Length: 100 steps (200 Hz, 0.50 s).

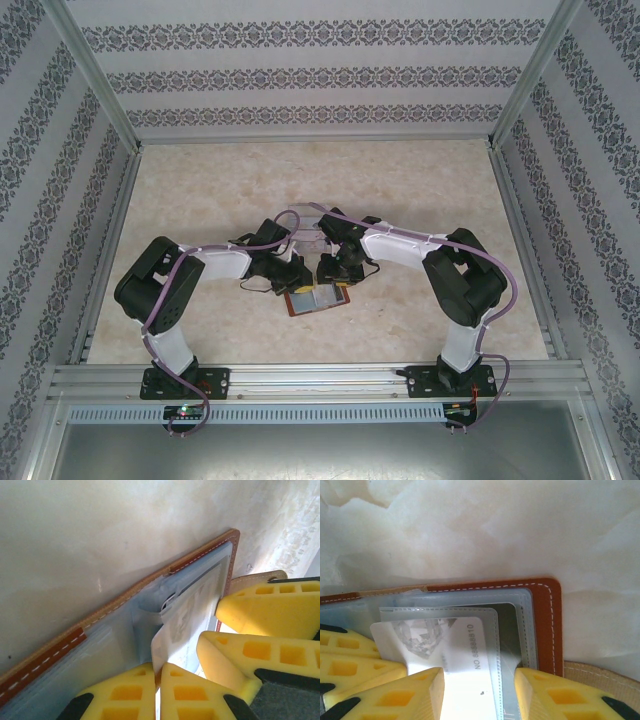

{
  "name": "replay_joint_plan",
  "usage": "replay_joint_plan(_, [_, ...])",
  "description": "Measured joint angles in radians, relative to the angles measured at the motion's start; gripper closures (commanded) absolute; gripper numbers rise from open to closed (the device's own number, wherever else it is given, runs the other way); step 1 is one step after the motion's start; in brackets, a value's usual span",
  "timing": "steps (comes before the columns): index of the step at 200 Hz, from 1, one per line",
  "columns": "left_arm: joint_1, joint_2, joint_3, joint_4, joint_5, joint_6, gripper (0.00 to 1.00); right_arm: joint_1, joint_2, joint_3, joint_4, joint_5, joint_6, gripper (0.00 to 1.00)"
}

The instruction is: Take the credit cards out of the card holder

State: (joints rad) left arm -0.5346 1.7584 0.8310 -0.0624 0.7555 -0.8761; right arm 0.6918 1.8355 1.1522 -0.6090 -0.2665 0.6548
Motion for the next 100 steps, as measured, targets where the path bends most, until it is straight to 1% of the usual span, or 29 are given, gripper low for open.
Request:
replay_joint_plan(39, [0.000,0.000,0.000,0.001,0.000,-0.003,0.95,-0.003,-0.015,-0.005,0.010,-0.008,0.011,0.56])
replay_joint_plan(100, [0.000,0.000,0.000,0.003,0.002,-0.008,0.95,-0.009,-0.036,-0.018,0.078,-0.071,0.047,0.56])
